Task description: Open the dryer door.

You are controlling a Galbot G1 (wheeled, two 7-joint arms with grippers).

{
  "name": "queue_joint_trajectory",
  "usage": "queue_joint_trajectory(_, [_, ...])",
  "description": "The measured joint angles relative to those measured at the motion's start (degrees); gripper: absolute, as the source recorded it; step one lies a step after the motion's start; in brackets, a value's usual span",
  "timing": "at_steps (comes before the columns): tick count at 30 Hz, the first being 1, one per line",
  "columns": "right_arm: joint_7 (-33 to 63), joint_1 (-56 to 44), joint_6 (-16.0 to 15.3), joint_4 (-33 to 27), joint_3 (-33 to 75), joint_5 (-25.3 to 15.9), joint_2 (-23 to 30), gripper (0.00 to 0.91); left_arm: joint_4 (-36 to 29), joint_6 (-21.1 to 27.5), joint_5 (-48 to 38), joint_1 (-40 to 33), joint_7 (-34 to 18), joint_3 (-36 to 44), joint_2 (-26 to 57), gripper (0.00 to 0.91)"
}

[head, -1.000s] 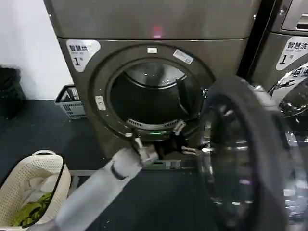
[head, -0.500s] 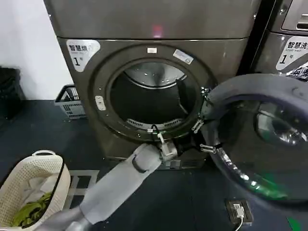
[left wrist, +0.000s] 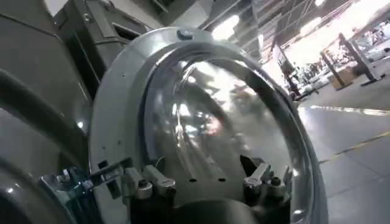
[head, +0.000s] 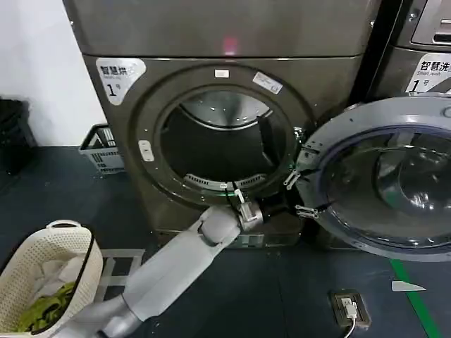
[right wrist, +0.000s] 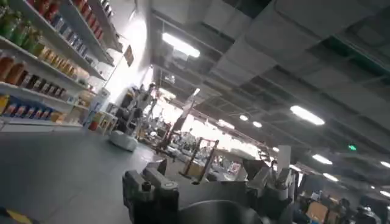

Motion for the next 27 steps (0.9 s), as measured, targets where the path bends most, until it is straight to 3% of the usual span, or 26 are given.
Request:
queue_joint_trajectory(11, [-0.06, -0.21, -0.04, 0.14, 0.20, 0.16, -0.05, 0.907, -0.37, 0.29, 0.08, 0.02, 0.01, 0.05, -0.25, 0.907])
queue_joint_trajectory(14, [-0.26, -0.24, -0.13, 0.61, 0.21, 0.21, 0.15, 0.907, -2.11, 2.33, -0.48, 1.12, -0.02, -0.54, 1.03, 0.907])
queue_joint_trajectory(27, [-1.25, 0.64, -0.68, 0.21, -0.53, 1.67, -0.91, 0.907, -27.05, 17.12, -6.26, 16.27, -8.24, -10.45, 17.05, 0.907])
